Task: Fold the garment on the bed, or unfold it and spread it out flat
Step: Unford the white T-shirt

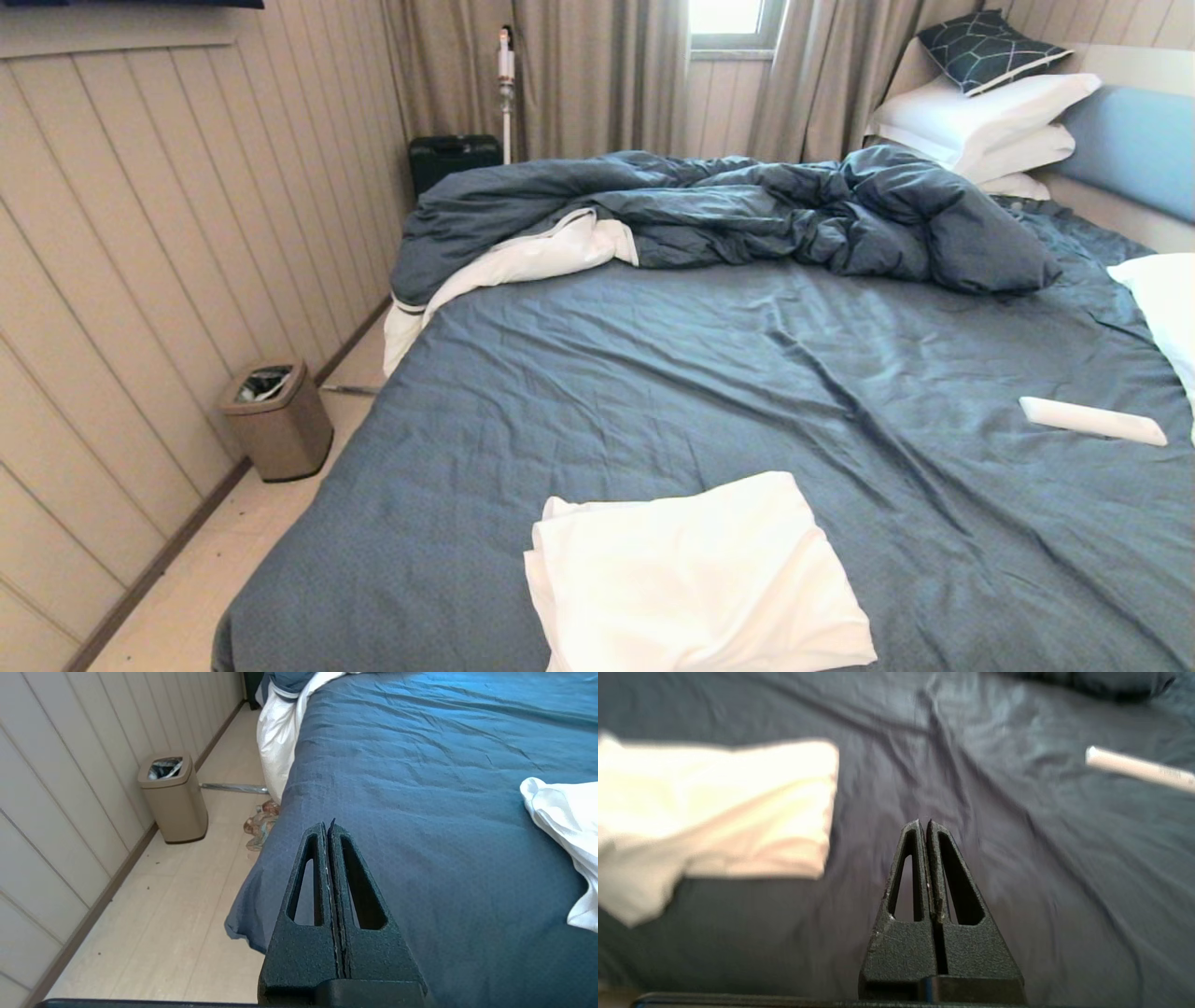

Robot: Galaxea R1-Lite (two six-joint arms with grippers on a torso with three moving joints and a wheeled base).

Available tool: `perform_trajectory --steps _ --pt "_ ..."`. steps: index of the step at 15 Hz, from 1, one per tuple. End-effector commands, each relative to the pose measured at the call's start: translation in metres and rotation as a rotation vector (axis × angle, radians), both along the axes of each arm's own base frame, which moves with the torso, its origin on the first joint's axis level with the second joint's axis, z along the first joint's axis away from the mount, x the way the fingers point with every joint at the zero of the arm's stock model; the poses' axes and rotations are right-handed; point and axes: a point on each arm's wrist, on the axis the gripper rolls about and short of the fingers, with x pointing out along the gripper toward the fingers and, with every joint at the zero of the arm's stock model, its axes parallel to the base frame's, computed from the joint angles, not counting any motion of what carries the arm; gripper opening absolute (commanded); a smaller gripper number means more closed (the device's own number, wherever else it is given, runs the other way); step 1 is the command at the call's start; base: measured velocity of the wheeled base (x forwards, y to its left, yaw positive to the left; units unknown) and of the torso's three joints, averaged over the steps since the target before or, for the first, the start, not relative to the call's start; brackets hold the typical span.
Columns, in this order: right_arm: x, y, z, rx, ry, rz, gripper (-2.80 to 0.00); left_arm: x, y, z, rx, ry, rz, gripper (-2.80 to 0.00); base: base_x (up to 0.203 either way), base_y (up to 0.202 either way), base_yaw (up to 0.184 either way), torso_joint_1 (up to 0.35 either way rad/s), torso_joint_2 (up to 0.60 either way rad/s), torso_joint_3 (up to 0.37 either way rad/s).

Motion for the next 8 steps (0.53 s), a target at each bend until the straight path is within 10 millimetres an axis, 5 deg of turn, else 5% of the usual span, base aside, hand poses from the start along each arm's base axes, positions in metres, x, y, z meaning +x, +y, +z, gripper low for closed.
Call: perform_trajectory --steps 1,3,6,8 --pt "0.005 0.000 0.003 -0.011 0.098 0.005 -2.80 0.000 0.000 0.000 0.000 -0.001 0.000 -2.80 0.000 0.000 0.000 0.000 0.00 0.000" --pt "0.009 0.000 0.012 -0.006 0.139 0.018 -2.80 0.000 0.000 0.000 0.003 -0.003 0.000 -2.80 0.000 0.000 0.000 0.000 0.00 0.000" --pt "0.015 0.001 0.085 0.120 0.057 0.081 -2.80 0.000 0.000 0.000 0.004 -0.003 0.000 -2.80 0.000 0.000 0.000 0.000 0.00 0.000" --pt "0.042 0.004 0.134 0.185 0.094 0.143 -2.80 0.000 0.000 0.000 0.003 -0.003 0.001 -2.80 0.000 0.000 0.000 0.000 0.00 0.000"
